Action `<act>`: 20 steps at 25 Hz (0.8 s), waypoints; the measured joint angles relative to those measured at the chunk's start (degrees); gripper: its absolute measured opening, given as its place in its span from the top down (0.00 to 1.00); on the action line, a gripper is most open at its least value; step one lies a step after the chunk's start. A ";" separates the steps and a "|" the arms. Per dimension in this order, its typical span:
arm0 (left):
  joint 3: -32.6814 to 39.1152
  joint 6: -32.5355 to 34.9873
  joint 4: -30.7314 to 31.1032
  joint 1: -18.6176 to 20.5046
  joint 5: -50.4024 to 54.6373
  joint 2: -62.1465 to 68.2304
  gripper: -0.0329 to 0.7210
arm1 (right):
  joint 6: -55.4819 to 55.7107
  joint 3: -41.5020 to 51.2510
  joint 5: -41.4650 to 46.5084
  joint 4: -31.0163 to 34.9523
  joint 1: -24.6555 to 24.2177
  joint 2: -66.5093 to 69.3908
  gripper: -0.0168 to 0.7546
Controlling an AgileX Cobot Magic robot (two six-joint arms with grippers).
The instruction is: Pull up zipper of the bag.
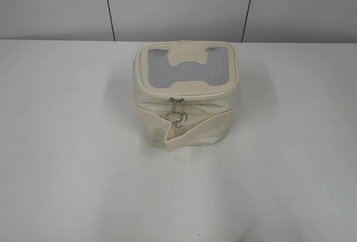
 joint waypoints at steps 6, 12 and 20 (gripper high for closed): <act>0.06 0.00 0.00 9.25 -0.05 0.00 0.56 | 0.00 0.05 -0.04 0.00 -8.58 0.00 0.28; 0.06 -0.12 0.00 9.37 -0.05 0.00 0.57 | 0.04 0.05 -0.04 0.00 -9.08 0.00 0.28; 0.06 -0.12 0.00 9.37 -0.05 0.00 0.61 | 0.04 0.05 -0.04 0.00 -9.08 0.00 0.28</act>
